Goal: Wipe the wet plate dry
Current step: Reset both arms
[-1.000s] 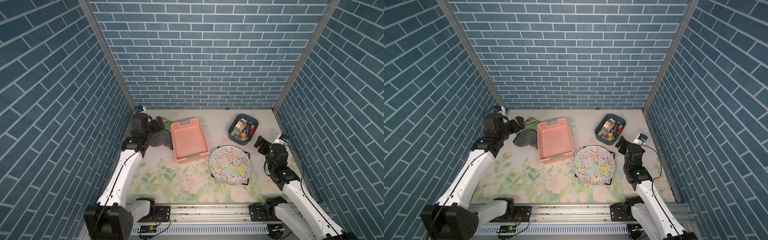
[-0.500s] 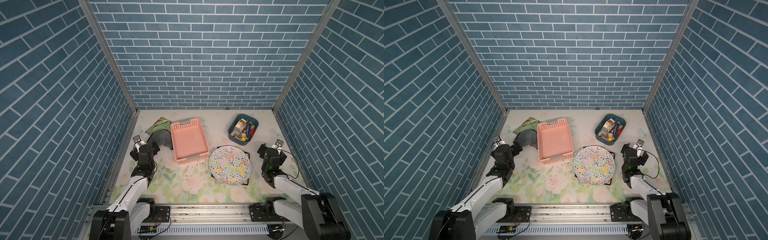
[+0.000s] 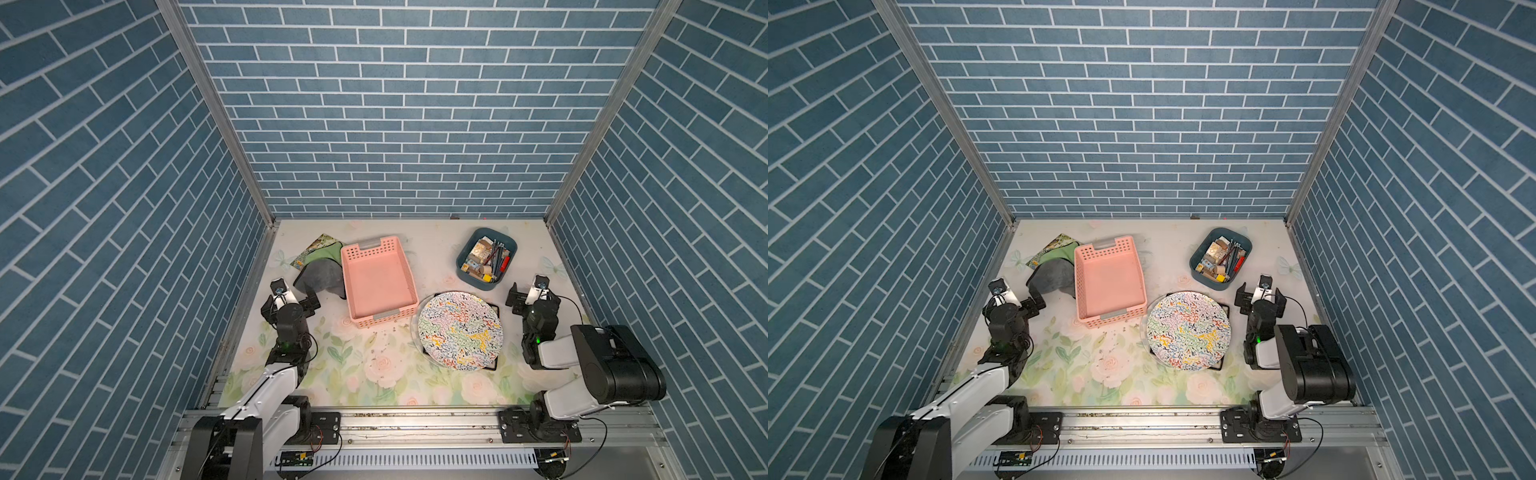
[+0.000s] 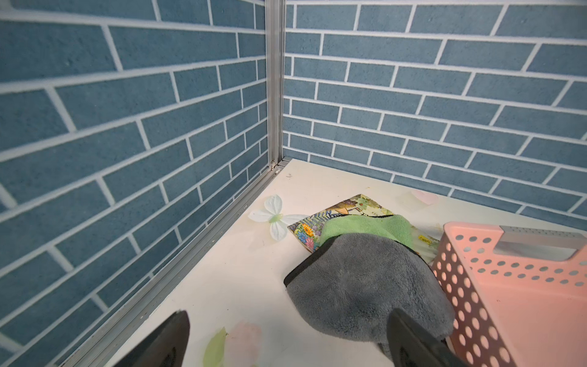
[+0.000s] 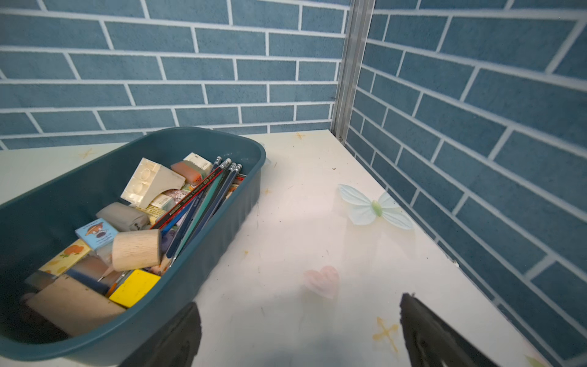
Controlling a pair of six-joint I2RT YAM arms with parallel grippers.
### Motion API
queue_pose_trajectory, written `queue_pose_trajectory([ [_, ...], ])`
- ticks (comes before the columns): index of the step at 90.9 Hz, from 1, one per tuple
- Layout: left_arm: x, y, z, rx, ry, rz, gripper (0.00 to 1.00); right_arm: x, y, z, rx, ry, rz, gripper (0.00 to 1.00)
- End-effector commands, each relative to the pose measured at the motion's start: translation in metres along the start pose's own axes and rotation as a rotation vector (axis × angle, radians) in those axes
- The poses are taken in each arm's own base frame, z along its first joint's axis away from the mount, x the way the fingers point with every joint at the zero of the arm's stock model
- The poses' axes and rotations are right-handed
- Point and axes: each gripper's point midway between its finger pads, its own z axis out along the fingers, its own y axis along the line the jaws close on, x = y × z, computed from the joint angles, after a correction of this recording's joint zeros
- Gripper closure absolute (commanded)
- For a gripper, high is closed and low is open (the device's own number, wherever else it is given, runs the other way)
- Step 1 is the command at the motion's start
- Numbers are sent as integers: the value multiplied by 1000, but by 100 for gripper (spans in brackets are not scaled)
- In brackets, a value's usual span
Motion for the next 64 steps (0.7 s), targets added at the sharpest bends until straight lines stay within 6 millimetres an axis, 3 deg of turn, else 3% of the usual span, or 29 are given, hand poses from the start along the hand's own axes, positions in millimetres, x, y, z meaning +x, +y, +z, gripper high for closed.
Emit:
queue_pose_trajectory([
  [1,0,-7,2,45,-23,35,0,-17,7,-1,-49,-76,-12,1],
  [12,4,-3,6,17,-59,60,0,-22,7,-3,-46,-96,-10,0],
  [29,-1,-17,29,47,-67,99,0,-19,7,-3,-45,-86,-15,0],
  [41,9,-23,51,52,14,132,0,-20,7,-3,-44,-85,-14,0],
  [52,7,-26,47,84,1,124,0,-20,7,-3,-45,-89,-14,0],
  [64,-5,-46,22,258,-115,45,1,-20,8,-3,-46,-89,-14,0],
])
